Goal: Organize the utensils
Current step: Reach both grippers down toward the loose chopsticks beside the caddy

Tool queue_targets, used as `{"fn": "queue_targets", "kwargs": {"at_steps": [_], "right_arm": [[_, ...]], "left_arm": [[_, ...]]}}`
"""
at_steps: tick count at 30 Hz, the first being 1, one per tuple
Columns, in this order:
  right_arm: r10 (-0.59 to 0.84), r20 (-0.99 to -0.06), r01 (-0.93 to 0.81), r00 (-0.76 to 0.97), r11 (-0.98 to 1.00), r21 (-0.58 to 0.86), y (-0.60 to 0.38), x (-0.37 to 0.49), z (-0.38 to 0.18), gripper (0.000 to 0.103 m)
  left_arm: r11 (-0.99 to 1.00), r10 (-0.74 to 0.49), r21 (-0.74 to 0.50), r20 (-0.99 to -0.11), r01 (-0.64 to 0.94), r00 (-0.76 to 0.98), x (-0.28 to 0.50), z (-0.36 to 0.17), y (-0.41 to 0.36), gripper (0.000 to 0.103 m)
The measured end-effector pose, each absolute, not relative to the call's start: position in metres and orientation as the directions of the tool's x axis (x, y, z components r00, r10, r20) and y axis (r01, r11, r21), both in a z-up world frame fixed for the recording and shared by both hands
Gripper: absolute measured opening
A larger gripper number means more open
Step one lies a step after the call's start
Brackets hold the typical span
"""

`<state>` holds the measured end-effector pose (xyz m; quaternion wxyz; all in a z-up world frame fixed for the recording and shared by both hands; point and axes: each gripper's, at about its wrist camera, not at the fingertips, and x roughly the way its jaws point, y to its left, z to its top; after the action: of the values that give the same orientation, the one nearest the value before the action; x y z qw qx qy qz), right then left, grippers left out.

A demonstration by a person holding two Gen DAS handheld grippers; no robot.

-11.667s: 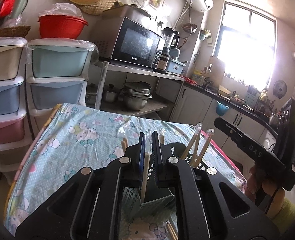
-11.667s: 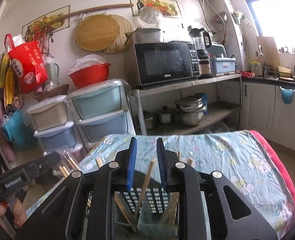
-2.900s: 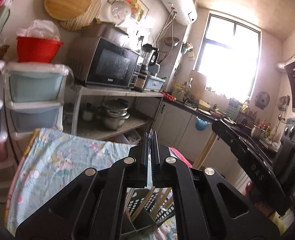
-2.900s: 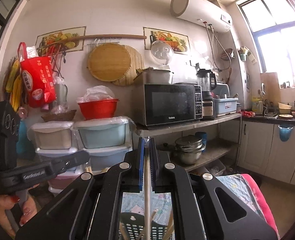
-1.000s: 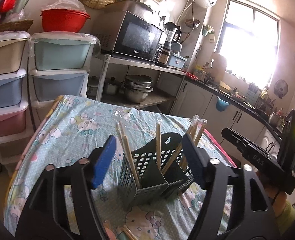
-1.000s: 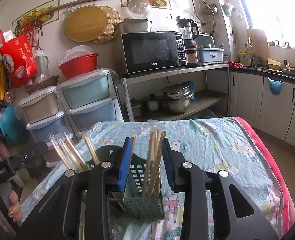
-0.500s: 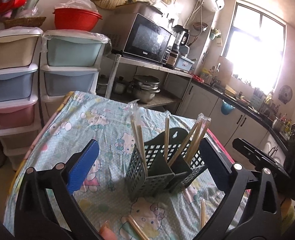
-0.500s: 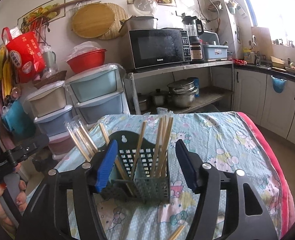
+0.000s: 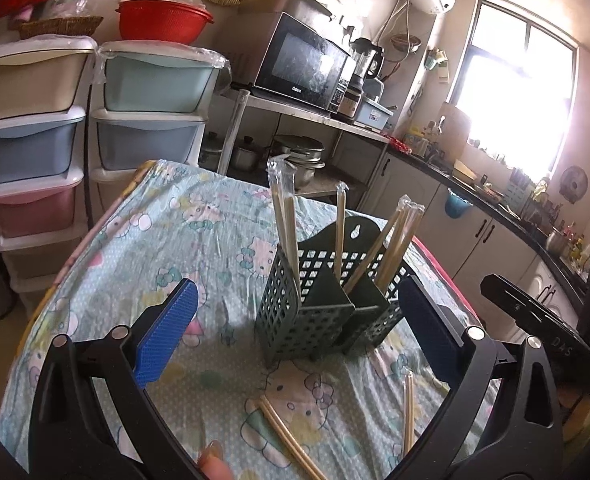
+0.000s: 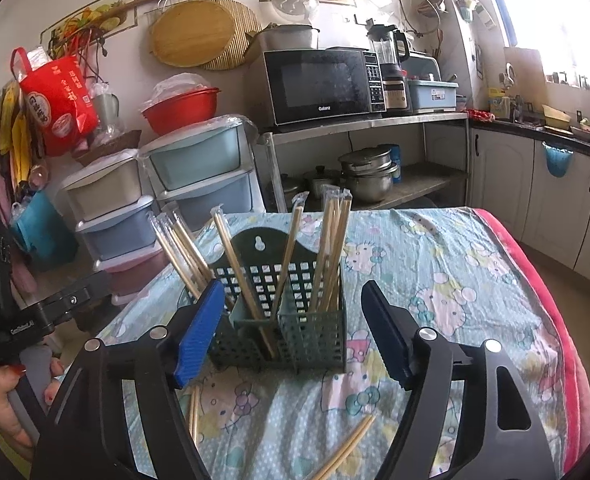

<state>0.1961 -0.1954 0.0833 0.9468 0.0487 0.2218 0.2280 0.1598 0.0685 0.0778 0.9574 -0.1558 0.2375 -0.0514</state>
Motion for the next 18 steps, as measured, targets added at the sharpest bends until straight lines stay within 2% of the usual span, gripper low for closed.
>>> {"fn": "queue_targets", "kwargs": {"at_steps": [18], "right_arm": [[0.458, -0.456, -0.413, 0.763, 0.888, 0.2, -0.199, 0.178, 0.056, 0.072]], "left_arm": [[0.953, -0.184, -0.302, -0.528, 0.019, 0.829, 0.151, 0.037, 0.056, 0.093]]}}
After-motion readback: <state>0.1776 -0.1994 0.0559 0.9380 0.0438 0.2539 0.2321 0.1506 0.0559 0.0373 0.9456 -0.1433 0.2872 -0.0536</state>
